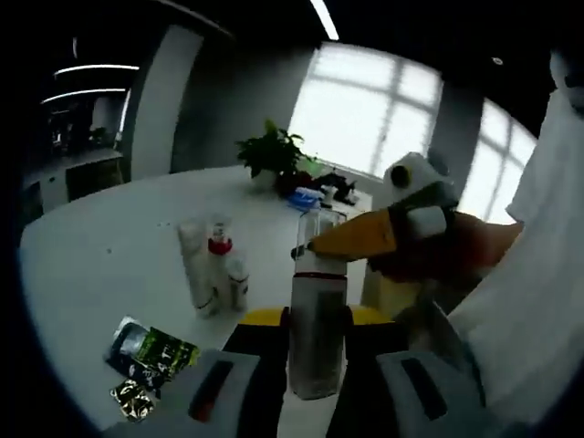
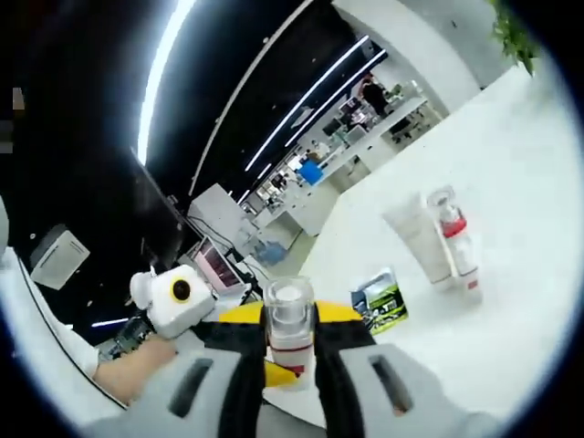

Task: Arrange the skincare products in the storage area until every visible bottle or jar stands upright without overlapping.

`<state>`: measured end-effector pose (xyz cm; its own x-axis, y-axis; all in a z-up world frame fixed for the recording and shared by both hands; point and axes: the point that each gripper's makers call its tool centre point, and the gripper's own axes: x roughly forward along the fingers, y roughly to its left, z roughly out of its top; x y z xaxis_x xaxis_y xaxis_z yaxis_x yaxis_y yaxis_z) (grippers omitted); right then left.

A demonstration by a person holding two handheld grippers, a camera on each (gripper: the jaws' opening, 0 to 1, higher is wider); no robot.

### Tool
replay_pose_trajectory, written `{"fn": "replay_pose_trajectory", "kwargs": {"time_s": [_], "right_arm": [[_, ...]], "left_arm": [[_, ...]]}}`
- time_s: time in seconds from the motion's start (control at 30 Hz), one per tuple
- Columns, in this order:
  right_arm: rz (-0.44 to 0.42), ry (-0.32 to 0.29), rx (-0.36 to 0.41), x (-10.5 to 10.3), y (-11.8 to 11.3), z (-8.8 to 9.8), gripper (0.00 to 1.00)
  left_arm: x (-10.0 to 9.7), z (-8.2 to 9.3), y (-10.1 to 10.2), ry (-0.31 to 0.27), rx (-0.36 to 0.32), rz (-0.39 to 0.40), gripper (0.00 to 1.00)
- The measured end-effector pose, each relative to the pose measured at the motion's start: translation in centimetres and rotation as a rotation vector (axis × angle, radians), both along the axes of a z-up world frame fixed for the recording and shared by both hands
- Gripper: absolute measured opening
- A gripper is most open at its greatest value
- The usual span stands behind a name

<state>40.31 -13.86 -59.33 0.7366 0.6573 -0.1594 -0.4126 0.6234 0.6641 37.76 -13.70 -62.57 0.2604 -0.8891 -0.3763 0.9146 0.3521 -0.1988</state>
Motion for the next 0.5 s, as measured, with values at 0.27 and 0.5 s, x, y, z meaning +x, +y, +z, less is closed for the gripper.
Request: {"fn": "replay_pose_trajectory", "kwargs": {"time_s": [0.27, 0.5], "right_arm": [[-0.013, -0.005, -0.040, 0.0, -0.1, 0.5, 0.18], [0.041, -0.120, -0.003, -0.3, 0.5, 2.3, 0.19]], "left_arm": [[0.1, 0.2, 0.0, 0.020, 0.000, 0.061, 0.19], [-0.3, 1.3, 0.3, 0.078, -0.072, 0.038, 0.19]]}}
